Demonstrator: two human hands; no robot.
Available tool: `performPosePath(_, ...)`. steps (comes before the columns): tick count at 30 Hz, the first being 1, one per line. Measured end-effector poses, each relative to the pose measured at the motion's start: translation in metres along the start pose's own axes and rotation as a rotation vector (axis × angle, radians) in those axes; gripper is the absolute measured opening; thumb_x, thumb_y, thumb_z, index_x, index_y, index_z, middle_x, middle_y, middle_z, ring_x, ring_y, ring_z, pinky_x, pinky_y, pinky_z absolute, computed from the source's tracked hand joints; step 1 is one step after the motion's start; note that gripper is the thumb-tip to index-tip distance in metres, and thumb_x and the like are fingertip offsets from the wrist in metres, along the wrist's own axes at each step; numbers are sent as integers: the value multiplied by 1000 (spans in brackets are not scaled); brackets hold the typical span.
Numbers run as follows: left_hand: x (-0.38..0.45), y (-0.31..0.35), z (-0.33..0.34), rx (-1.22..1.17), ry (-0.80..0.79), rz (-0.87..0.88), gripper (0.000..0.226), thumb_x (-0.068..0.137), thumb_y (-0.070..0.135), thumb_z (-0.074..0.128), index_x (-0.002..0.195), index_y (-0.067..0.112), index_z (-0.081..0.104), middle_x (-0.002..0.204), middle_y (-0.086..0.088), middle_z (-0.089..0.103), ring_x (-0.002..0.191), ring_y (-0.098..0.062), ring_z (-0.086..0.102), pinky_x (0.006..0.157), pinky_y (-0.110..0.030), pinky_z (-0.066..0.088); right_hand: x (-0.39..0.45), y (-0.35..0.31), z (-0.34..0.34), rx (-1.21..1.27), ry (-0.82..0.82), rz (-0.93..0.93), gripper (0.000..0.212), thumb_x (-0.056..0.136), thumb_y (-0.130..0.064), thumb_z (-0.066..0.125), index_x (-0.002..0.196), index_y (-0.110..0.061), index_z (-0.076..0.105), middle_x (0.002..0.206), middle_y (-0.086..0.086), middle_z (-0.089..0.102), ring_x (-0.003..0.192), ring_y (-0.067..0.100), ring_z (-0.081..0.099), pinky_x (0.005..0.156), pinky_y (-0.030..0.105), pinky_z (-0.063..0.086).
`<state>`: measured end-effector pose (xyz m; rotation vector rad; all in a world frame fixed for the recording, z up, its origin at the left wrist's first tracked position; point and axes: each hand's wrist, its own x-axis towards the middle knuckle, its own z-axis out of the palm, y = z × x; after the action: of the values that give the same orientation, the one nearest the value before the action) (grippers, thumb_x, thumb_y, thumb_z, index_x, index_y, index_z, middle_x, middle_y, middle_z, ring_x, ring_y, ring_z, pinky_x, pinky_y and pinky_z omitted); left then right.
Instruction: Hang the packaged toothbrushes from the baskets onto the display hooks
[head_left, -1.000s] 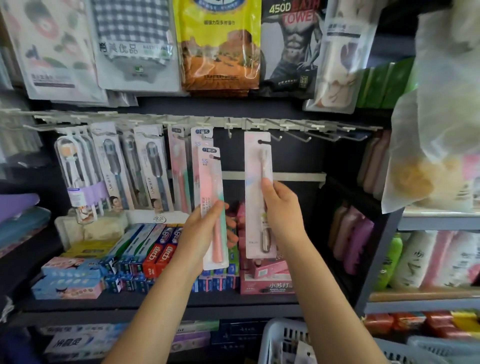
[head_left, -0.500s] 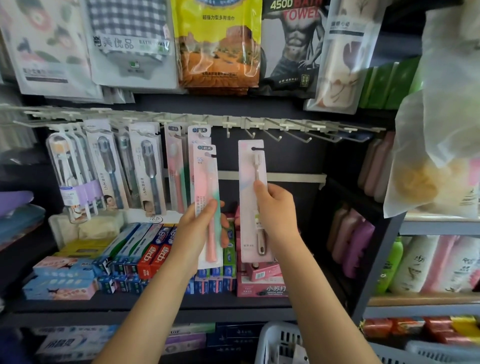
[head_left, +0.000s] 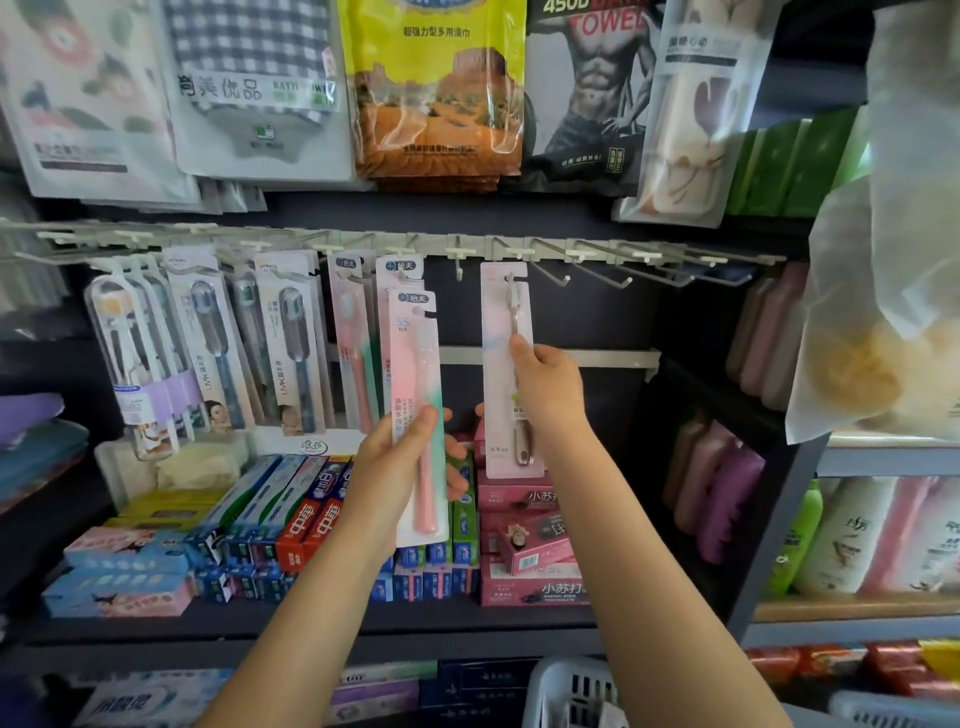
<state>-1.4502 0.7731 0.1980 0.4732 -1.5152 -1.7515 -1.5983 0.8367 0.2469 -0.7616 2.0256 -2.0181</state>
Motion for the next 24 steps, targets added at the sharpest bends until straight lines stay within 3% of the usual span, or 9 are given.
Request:
performPosePath(2, 1, -2, -1, 37, 5, 4, 24, 101, 33, 56, 107, 15, 69, 89, -12, 76, 65, -26, 72, 56, -30, 58, 4, 10, 1, -27, 51, 37, 45, 103, -39, 52, 68, -13, 43, 61, 2, 43, 53, 17, 48, 55, 28, 39)
performPosePath(4, 4, -7, -5, 54, 25, -9, 20, 98, 35, 60, 104, 19, 72, 93, -5, 78, 79, -22, 75, 68, -32, 61, 3, 22, 1, -46, 64, 89, 40, 102, -40, 55, 75, -9, 53, 71, 4, 47, 66, 17, 43, 62, 30, 37)
performPosePath(6, 7, -12, -8, 71, 54, -27, 16, 94, 37, 66, 102, 26, 74, 98, 7, 78, 92, -13, 74, 82, -32, 58, -2, 32, -1, -29, 57, 146, 29, 101, -33, 57, 112, -7, 60, 94, 3, 58, 79, 14, 52, 62, 23, 41)
performPosePath(8, 8, -14, -8, 82, 67, -14, 10, 92, 35, 70, 99, 30, 74, 95, 18, 77, 90, 4, 70, 78, -18, 51, -15, 38, -5, 21, 97, 157, 37, 100, -22, 60, 134, -10, 49, 105, -1, 58, 80, 6, 53, 60, 14, 41)
performPosePath(10, 7, -14, -6, 87, 55, 6, 6, 91, 33, 71, 94, 28, 75, 92, 21, 76, 84, 11, 68, 68, -8, 46, -30, 40, -8, 43, 114, 112, 30, 101, -16, 58, 130, -14, 51, 107, -6, 58, 80, 2, 54, 57, 13, 44)
performPosePath(12, 6, -14, -3, 103, 38, 31, 8, 90, 30, 72, 88, 23, 76, 89, 17, 77, 81, 8, 70, 64, -5, 47, -46, 37, -5, 28, 4, 39, 19, 102, -23, 56, 118, -15, 63, 100, -7, 67, 87, 5, 64, 64, 13, 47)
performPosePath(16, 1, -15, -4, 138, 2, 64, 19, 84, 38, 73, 87, 20, 78, 90, 3, 79, 87, -11, 74, 76, -24, 56, -64, 30, 5, 8, -270, -95, 23, 101, -31, 59, 99, -12, 72, 95, 7, 74, 91, 20, 70, 83, 33, 57)
performPosePath(19, -3, -14, -9, 167, -32, 61, 32, 81, 45, 71, 90, 16, 78, 91, -2, 78, 92, -19, 73, 86, -35, 55, -63, 28, 11, 2, -251, -120, 26, 101, -25, 60, 90, -2, 68, 96, 30, 64, 77, 27, 59, 77, 44, 53)
performPosePath(24, -5, -9, -27, 187, 42, 73, 10, 96, 28, 66, 91, 29, 75, 85, 17, 75, 84, 1, 67, 76, -18, 50, -63, 21, 24, 8, -178, -137, 26, 103, -24, 56, 91, -2, 65, 93, 28, 63, 74, 21, 55, 70, 36, 49)
